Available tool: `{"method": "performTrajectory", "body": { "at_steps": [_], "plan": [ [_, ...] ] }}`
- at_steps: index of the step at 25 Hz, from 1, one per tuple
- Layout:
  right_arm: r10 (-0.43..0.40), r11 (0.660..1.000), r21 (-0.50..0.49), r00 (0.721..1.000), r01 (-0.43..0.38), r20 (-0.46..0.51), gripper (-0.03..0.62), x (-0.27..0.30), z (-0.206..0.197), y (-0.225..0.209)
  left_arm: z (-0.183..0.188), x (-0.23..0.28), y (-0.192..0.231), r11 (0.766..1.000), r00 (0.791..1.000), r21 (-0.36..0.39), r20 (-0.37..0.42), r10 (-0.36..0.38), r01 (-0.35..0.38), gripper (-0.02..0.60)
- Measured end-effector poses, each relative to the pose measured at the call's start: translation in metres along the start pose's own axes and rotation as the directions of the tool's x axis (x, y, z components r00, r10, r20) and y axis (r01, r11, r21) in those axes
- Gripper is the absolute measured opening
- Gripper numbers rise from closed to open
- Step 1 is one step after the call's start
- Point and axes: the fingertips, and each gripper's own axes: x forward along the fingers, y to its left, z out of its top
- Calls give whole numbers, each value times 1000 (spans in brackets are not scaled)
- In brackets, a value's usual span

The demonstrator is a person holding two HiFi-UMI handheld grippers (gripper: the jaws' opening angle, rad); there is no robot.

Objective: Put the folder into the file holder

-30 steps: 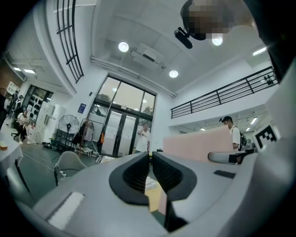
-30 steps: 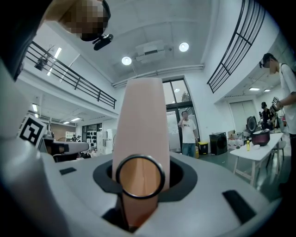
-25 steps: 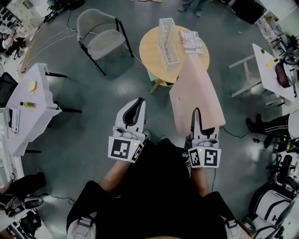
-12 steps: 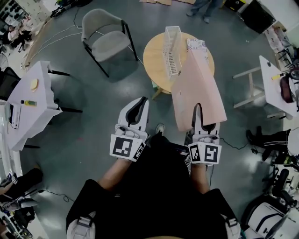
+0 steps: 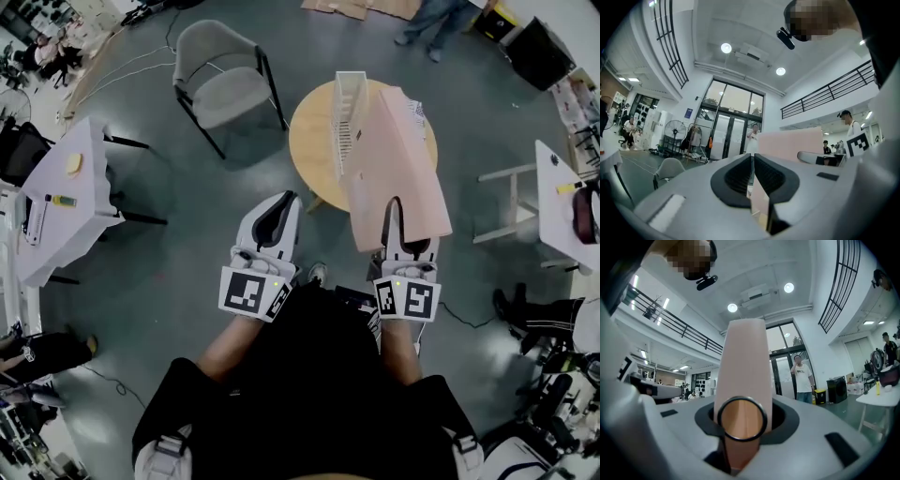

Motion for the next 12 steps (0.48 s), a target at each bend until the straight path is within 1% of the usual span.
{"method": "performTrajectory", "body": {
  "at_steps": [4,12],
  "plan": [
    [15,1000,-1,1000,-15,23,126,26,-4,-11,-3,17,2,1000,1000,11,0,25,-25,23],
    [11,1000,-21,998,-10,70,124,64,-17,-26,-15,48,6,1000,1000,20,2,23,-23,23]
  ]
}}
